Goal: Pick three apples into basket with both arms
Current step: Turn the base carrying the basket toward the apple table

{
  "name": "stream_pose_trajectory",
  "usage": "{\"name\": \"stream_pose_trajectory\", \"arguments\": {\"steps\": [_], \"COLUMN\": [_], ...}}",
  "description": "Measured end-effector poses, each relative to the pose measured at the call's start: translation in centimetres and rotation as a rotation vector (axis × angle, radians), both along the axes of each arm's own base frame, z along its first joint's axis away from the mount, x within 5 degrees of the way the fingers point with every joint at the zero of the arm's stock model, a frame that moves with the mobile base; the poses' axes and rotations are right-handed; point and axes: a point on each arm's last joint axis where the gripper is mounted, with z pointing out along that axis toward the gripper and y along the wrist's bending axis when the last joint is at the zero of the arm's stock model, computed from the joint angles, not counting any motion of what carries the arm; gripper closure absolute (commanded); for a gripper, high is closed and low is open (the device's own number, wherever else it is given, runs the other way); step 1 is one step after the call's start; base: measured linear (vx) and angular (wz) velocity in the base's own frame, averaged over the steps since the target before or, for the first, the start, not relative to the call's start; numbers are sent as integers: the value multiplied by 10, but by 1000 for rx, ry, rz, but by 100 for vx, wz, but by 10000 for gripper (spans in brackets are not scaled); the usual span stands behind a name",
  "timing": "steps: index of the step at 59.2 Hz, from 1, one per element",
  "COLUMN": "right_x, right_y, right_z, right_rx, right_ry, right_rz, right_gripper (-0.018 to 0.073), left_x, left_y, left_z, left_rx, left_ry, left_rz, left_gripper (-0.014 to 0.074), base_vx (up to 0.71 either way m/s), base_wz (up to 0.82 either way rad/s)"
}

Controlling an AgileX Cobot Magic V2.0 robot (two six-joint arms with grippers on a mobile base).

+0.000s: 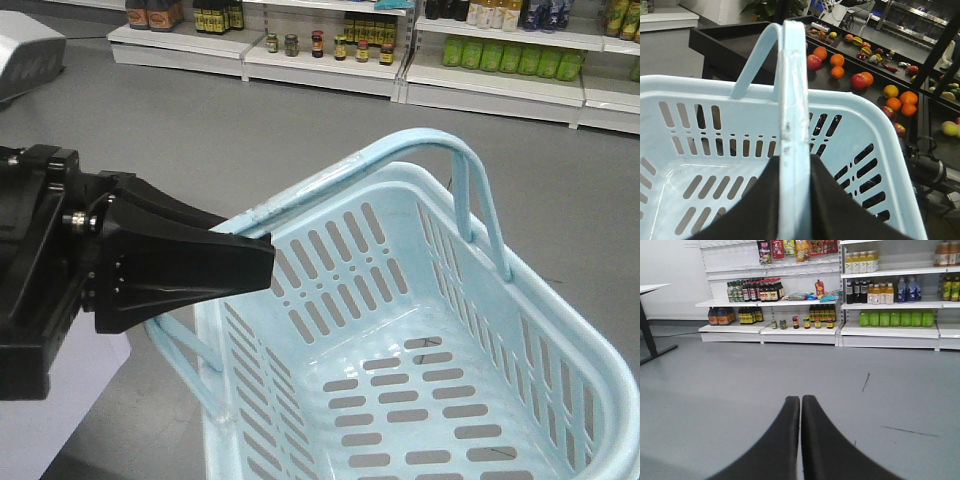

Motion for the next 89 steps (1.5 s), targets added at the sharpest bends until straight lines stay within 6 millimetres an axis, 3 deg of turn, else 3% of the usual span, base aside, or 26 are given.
{"name": "stream_pose_trajectory", "arguments": {"steps": [43, 89], "right_x": [0, 0], "right_y": [0, 0], "right_z": [0, 0], "right_rx": [0, 0], "right_ry": [0, 0], "right_rz": [0, 0], "right_gripper": [564, 564], "left_x": [0, 0], "left_y": [0, 0], "left_z": [0, 0], "left_rx": [0, 0], "left_ry": [0, 0], "left_rz": [0, 0], "left_gripper": [602, 602], "base_vx": [19, 24], "base_wz": [2, -29]}}
